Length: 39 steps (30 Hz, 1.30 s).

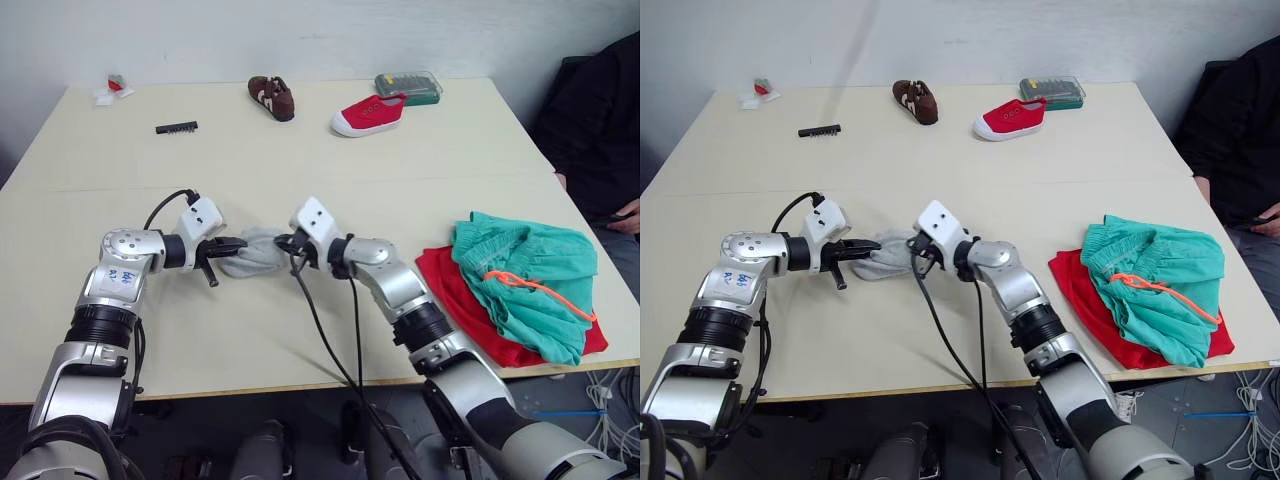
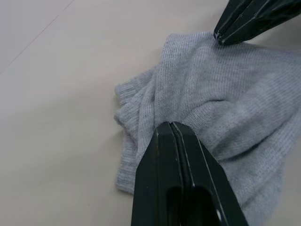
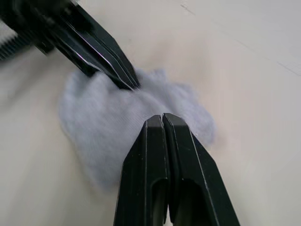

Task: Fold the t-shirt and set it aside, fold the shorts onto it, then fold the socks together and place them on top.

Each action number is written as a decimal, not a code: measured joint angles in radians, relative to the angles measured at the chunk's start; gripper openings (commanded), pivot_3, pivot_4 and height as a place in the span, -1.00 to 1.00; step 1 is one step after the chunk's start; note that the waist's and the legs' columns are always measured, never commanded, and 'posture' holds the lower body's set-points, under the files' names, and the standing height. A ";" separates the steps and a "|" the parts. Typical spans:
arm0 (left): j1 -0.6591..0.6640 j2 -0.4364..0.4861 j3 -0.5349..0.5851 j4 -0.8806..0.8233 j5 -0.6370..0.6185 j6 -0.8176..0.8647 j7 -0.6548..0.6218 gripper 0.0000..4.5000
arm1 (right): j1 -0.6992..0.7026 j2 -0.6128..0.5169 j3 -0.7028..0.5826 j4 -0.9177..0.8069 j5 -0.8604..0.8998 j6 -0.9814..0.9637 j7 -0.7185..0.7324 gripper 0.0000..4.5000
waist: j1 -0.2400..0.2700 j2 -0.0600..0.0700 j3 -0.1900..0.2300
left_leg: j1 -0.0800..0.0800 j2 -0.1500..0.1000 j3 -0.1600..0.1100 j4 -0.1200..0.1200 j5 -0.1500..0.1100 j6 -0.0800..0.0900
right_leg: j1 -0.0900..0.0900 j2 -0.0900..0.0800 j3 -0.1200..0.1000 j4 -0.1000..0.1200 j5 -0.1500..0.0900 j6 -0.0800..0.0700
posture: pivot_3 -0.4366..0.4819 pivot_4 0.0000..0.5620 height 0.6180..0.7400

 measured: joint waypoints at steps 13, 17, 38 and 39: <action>0.005 -0.005 0.005 0.001 0.000 -0.012 0.001 -1.00 | 0.064 -0.107 -0.144 -0.245 0.199 0.548 0.020 0.17 | 0.008 0.000 0.000 | -0.001 -0.001 -0.001 0.000 -0.001 0.001 | 0.000 -0.001 0.000 -0.001 0.000 0.000 | -0.05 -0.47 1.00; 0.010 -0.004 0.011 0.001 0.000 -0.014 0.005 -1.00 | 0.064 -0.083 -0.244 -0.234 0.300 0.733 -0.002 0.74 | 0.005 0.000 0.000 | 0.000 -0.001 0.000 -0.001 0.000 0.001 | 0.000 -0.001 0.000 -0.001 0.000 0.000 | -0.05 -0.47 1.00; 0.055 0.003 0.041 -0.039 -0.001 -0.012 0.024 -1.00 | -0.122 0.149 -0.508 0.195 0.487 0.675 -0.248 0.28 | -0.016 0.000 0.000 | 0.001 -0.001 0.000 -0.002 -0.001 0.000 | 0.000 -0.001 0.001 0.000 0.000 0.000 | -0.05 -0.47 1.00; 0.056 0.003 0.042 -0.040 -0.001 -0.012 0.024 -1.00 | -0.125 0.149 -0.508 0.212 0.487 0.663 -0.253 0.14 | -0.017 0.000 0.000 | 0.001 0.000 0.000 -0.002 -0.001 0.000 | 0.000 -0.001 0.001 0.000 0.000 0.000 | -0.05 -0.47 1.00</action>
